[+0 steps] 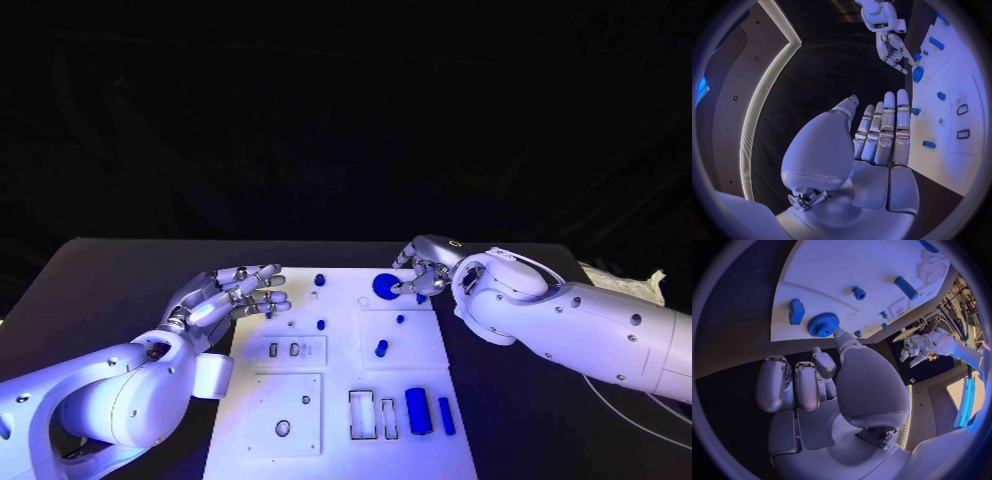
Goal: Assemble the parts on the task board
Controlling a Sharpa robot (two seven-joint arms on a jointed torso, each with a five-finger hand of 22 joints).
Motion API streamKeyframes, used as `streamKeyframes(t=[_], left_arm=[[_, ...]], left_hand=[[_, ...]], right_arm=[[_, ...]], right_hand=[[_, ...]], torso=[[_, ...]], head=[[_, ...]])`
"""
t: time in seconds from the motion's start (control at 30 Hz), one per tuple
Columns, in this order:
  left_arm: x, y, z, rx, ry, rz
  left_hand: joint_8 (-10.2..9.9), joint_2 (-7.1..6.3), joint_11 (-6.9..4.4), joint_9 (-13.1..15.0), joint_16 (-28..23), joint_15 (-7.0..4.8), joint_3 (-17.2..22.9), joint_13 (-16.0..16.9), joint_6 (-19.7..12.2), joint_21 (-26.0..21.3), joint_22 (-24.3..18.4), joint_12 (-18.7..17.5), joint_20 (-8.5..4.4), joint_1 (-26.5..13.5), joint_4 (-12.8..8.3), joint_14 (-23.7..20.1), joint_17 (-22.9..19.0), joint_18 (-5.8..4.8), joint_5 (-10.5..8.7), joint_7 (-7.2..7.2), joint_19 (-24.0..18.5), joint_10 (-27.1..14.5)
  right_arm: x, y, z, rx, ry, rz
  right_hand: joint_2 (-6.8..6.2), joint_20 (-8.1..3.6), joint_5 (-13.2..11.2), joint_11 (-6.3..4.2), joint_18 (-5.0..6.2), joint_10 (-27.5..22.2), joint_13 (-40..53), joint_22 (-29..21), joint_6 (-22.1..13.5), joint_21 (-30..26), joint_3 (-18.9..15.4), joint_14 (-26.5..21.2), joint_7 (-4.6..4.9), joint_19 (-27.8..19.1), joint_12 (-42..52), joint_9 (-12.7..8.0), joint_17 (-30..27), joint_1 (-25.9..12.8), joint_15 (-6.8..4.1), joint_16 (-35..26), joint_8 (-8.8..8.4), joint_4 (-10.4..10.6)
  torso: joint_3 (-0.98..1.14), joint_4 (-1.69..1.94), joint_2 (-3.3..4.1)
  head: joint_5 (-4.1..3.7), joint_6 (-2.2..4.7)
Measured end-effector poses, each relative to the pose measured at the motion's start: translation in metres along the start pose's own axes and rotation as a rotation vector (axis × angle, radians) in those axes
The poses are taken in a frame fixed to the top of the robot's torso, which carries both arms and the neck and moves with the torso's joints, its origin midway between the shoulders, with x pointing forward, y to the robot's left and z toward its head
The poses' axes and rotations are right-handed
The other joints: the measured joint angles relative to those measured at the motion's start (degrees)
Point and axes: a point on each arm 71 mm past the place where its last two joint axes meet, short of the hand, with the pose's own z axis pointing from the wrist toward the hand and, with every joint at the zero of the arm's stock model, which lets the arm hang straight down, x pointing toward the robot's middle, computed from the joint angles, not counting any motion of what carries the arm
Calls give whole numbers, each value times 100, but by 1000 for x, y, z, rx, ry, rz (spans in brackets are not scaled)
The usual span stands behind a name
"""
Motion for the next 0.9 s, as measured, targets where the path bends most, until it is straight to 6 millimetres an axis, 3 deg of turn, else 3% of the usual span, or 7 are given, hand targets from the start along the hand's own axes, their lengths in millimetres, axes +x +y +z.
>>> streamKeyframes(t=[0.3,0.53,0.6,0.9], left_arm=[[0,0,0,-2,3,-2],[0,0,0,-4,3,-3],[0,0,0,-4,3,-3],[0,1,0,-6,3,-3]], left_hand=[[-6,0,0,0,0,0,0,0,0,0,0,0,0,0,0,0,-1,0,0,0,0,0],[-24,0,0,0,0,0,16,0,0,0,0,0,0,0,-15,0,4,0,0,0,0,0],[-24,0,0,0,0,0,15,0,0,0,0,0,0,0,-15,0,4,0,0,0,0,0],[-24,0,0,0,0,0,15,0,0,0,0,0,0,0,-15,0,4,0,0,0,0,0]], right_arm=[[9,4,6,16,38,-13],[13,5,10,29,50,-20],[14,4,10,35,51,-22],[14,6,13,43,52,-21]], right_hand=[[66,41,0,55,0,369,1021,236,-1,152,-203,0,1,41,1066,15,247,164,41,302,0,203],[117,62,0,69,0,441,1055,361,-1,213,-230,0,2,62,1322,22,247,214,41,382,0,254],[117,82,0,70,-89,442,1055,405,-1,258,-225,0,2,82,1368,21,246,214,41,434,0,260],[118,102,0,65,-89,478,1054,516,7,298,-255,0,18,102,1440,26,246,216,41,482,23,290]], torso=[[-12,5,4],[-15,12,1],[-15,14,1],[-8,1,3]], head=[[20,-59],[14,-88],[12,-94],[21,-114]])
